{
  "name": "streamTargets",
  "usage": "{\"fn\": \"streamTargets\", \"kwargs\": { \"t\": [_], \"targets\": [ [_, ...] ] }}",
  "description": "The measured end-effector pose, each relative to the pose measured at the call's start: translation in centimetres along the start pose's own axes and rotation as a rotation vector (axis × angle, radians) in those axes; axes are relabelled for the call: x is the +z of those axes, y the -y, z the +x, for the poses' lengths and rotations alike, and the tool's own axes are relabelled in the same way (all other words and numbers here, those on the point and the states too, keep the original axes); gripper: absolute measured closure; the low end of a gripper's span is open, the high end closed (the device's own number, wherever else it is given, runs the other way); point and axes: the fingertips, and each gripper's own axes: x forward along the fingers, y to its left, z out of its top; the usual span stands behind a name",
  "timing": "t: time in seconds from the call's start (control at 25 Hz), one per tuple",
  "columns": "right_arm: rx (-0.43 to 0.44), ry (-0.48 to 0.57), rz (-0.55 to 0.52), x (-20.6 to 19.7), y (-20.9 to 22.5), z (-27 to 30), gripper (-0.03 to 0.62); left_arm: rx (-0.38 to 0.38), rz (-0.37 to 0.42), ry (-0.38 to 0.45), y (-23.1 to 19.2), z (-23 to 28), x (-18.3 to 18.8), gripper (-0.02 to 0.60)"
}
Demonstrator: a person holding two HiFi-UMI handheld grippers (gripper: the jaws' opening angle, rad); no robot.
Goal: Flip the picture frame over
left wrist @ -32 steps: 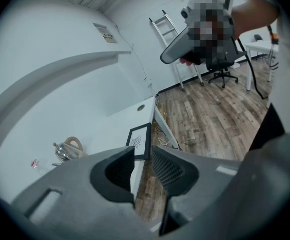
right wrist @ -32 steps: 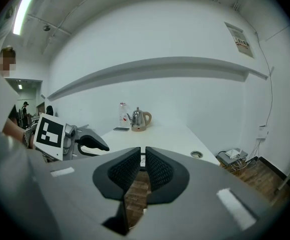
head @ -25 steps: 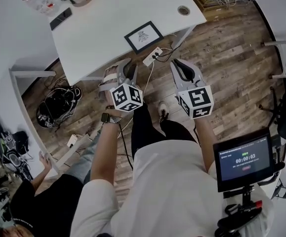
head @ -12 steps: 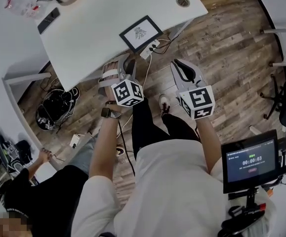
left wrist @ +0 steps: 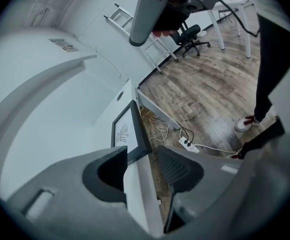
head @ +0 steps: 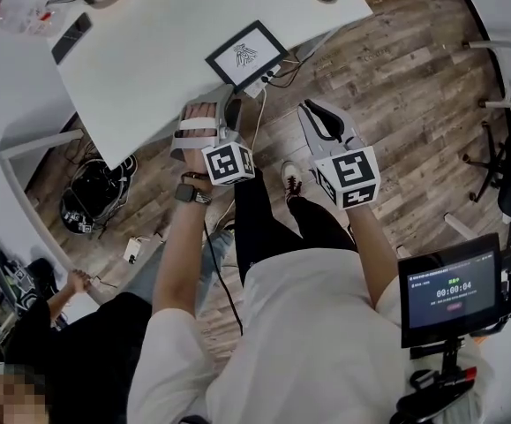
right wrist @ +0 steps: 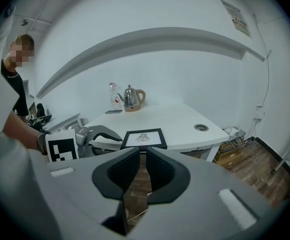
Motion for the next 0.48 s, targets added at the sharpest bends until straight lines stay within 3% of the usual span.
{"fn": "streamTargets", "kwargs": {
  "t": [0.48],
  "targets": [
    [0.004, -0.022, 0.009, -1.2, -0.2, -0.5, 0.553, 0.111, 0.157, 0.030, -0.1, 0.5, 0.6, 0.393]
  ]
}}
